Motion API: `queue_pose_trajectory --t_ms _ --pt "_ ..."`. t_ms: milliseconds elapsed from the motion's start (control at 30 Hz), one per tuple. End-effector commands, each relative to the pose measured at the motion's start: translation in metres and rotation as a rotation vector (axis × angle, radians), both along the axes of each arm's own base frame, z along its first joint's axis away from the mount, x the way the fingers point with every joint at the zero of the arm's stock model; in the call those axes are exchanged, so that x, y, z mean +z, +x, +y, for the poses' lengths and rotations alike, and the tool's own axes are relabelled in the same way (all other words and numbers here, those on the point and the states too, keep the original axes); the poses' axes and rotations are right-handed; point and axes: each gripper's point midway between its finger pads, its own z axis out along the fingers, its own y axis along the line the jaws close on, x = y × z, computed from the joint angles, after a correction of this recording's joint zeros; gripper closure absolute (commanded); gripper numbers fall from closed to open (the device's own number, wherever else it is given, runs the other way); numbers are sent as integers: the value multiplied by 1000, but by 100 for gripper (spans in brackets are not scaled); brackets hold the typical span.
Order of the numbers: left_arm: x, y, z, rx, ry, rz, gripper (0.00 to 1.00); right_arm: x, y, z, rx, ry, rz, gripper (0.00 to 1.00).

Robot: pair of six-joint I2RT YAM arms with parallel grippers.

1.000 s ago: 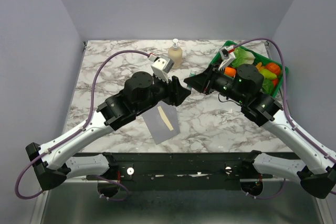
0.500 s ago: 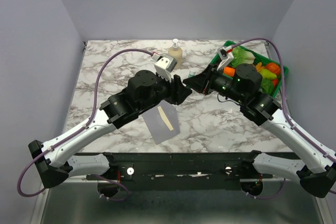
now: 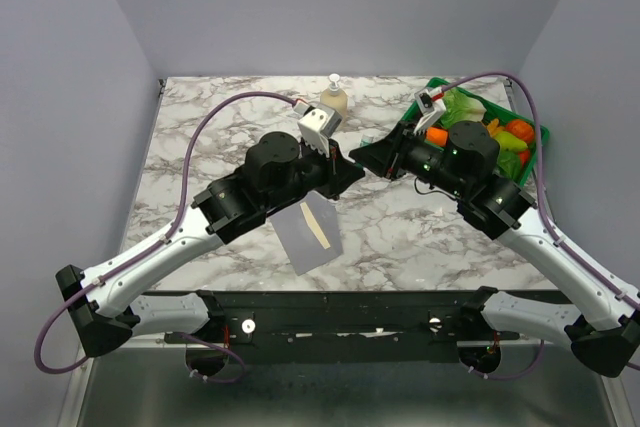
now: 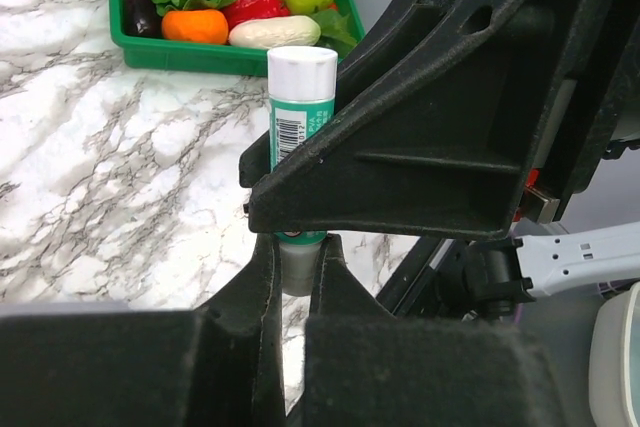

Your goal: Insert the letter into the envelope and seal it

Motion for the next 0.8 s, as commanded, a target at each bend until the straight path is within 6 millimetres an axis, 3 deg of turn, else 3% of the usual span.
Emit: queue_pose_trajectory --t_ms 0,167,267,300,433,633,667,700,767 --pt "-8 -12 -6 -89 26 4 100 25 3 -11 -57 17 -75 100" --pt "-35 -28 -10 -160 94 23 100 57 17 -32 -177 -17 -160 99" --pt "-55 -37 -9 -178 119 39 100 87 25 -47 -256 -34 -228 99" --pt "-66 -40 -7 -184 132 53 100 106 24 -52 -271 -29 -272 99" --pt "-80 -46 -3 -190 129 65 100 127 30 -65 -334 -60 -321 99" --pt "-103 -44 -7 -199 141 65 100 137 27 -80 -379 -80 -356 99" --pt "-105 -38 -7 -169 141 55 100 136 25 -82 -380 -82 -356 99" --pt "-121 -34 -6 -139 157 60 100 134 23 -83 -377 -86 -355 99" --pt "-114 -8 -7 -10 86 -21 100 127 18 -85 -364 -94 -345 99"
